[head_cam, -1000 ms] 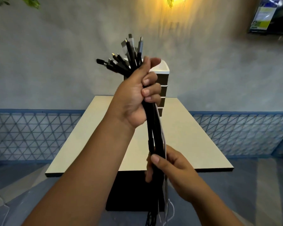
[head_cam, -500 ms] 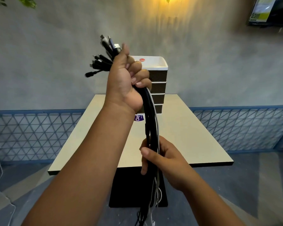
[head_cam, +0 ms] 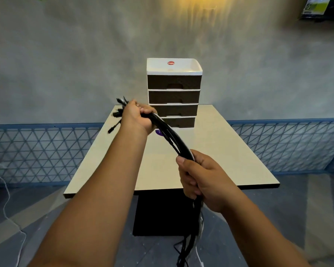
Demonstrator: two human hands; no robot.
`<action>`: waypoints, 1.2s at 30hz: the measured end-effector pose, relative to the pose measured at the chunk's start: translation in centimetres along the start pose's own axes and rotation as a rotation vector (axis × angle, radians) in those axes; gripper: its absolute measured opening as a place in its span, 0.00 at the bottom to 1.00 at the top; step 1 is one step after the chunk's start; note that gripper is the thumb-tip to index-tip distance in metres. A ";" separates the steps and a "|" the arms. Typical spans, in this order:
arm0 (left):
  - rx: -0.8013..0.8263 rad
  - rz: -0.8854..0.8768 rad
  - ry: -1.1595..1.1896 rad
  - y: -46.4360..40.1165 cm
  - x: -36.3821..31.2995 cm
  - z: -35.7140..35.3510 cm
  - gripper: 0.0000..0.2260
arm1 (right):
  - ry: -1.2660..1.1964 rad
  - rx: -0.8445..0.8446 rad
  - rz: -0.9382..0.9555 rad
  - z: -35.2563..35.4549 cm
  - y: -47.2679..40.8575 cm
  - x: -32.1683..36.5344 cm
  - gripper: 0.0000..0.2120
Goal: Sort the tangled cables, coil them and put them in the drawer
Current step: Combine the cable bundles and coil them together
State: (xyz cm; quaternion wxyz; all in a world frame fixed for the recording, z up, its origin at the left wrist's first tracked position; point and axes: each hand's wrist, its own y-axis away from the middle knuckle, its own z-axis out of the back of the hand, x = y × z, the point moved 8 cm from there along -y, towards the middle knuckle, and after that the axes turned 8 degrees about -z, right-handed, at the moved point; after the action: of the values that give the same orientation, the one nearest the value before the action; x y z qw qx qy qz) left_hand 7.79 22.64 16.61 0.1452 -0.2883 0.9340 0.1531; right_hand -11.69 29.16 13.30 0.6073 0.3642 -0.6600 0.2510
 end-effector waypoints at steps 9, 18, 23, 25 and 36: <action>0.738 0.445 -0.588 11.7 9.7 3.3 0.54 | -0.016 -0.056 0.004 0.7 0.0 2.5 0.09; 0.704 0.137 -0.993 13.6 8.3 -0.1 0.19 | 0.121 -0.016 0.113 0.4 1.0 3.1 0.07; 0.644 0.031 -0.834 12.9 7.3 -1.7 0.20 | 0.137 0.123 0.017 0.9 0.9 -1.8 0.07; 0.557 0.019 -0.604 11.3 5.4 -2.2 0.22 | 0.231 0.112 -0.033 1.1 0.9 -4.5 0.09; 0.661 0.116 -0.045 10.0 3.4 -0.9 0.27 | -0.035 -0.066 -0.037 1.3 -0.1 -2.5 0.12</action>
State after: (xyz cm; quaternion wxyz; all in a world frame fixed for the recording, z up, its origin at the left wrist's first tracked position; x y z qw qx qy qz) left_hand -0.90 28.49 18.26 0.2423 -0.1684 0.9446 -0.1438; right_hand -12.42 28.54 10.65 0.6120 0.3605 -0.6714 0.2114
